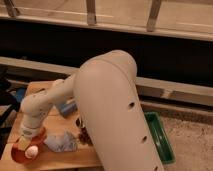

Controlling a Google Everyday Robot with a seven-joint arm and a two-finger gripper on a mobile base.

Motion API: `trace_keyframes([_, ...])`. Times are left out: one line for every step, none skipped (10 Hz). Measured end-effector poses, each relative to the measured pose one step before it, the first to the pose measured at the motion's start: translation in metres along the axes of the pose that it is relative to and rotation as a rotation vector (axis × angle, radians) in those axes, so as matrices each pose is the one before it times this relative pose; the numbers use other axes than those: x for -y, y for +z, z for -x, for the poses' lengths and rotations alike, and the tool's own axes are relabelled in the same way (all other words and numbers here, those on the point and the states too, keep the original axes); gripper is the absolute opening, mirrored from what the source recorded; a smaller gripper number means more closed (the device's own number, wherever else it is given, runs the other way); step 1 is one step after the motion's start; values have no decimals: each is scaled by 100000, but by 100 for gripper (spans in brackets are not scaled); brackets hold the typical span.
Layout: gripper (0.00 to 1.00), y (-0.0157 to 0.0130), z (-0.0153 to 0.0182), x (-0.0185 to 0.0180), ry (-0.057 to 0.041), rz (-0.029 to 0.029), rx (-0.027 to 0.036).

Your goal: Place pepper in red bowl

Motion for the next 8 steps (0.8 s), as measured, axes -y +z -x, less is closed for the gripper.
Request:
trace_keyframes([22, 671, 294, -356, -978, 1714, 779])
trace_keyframes([34, 489, 206, 35, -663, 1457, 795])
trace_keyframes([43, 394, 175, 52, -444, 1115, 478])
trace_keyframes([54, 464, 250, -15, -594, 1058, 356])
trace_keyframes([63, 160, 168, 18, -360, 433, 166])
trace_keyframes([68, -6, -35, 123, -15, 29, -140])
trace_keyframes([69, -174, 21, 143, -199, -368, -214])
trace_keyframes([69, -250, 23, 101, -499, -658, -450])
